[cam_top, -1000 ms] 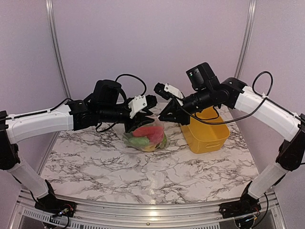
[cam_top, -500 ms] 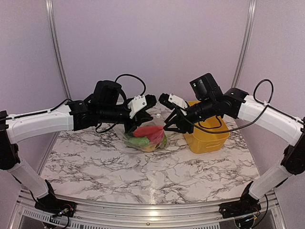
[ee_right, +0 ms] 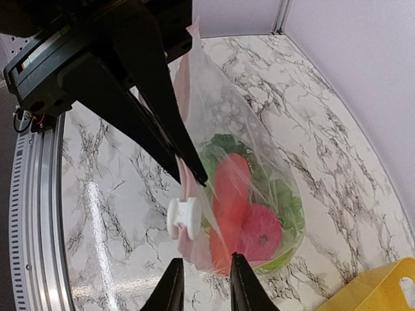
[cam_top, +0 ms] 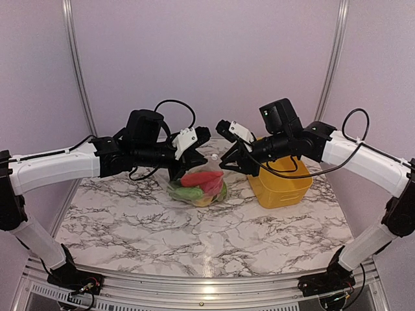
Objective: Place the food in the zip-top bag and seal the zipper
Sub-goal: Hold the zipper food storage bag at the center of the board, then adjust the zipper on the zipper food storage bag.
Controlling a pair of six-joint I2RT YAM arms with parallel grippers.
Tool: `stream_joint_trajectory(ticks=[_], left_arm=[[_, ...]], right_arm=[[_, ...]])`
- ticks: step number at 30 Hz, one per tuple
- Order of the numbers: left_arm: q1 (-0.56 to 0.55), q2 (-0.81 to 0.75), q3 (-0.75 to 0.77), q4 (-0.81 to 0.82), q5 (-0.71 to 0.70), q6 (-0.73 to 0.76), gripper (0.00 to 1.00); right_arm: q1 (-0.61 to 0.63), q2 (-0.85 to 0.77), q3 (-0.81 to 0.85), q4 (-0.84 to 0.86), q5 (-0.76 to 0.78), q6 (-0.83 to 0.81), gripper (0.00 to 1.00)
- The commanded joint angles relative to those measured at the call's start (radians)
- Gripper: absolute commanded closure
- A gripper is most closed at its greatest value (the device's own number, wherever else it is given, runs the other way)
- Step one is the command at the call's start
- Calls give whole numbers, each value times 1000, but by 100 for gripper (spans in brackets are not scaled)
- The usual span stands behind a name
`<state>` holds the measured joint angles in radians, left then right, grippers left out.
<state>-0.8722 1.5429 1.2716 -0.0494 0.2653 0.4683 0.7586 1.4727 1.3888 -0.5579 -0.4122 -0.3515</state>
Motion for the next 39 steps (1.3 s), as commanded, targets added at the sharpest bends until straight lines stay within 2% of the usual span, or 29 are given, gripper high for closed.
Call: stream_joint_trajectory(ticks=[1, 6, 13, 20, 21, 22, 23, 24, 26, 31, 36, 38, 39], left_arm=[[8, -28, -12, 31, 23, -23, 100], [10, -22, -11, 30, 30, -30, 100], [13, -17, -8, 37, 32, -34, 100], [19, -13, -7, 40, 37, -53, 100], [21, -12, -4, 66, 36, -57, 90], [21, -10, 1, 75, 35, -69, 73], [21, -9, 6, 89, 35, -87, 63], [21, -8, 15, 103, 45, -104, 59], [20, 5, 42, 115, 80, -135, 60], [21, 43, 89, 145, 167, -208, 72], [21, 51, 91, 129, 205, -209, 82], [21, 47, 89, 109, 214, -203, 81], [20, 44, 88, 98, 219, -198, 78]], right_arm=[[-3, 29, 38, 23, -38, -7, 79], [-1, 48, 57, 29, -60, -7, 86], [-2, 48, 70, 29, -57, -9, 88], [-1, 58, 75, 32, -81, -12, 100], [-2, 61, 77, 33, -88, -12, 100], [-2, 62, 80, 31, -92, -11, 100], [-2, 64, 84, 28, -96, -13, 100], [-2, 67, 88, 25, -98, -15, 100], [-1, 69, 95, 16, -96, -21, 100], [-1, 67, 97, 12, -90, -32, 100], [-2, 66, 99, 13, -85, -33, 100], [-2, 65, 98, 13, -83, -33, 100], [-2, 64, 98, 15, -81, -33, 100]])
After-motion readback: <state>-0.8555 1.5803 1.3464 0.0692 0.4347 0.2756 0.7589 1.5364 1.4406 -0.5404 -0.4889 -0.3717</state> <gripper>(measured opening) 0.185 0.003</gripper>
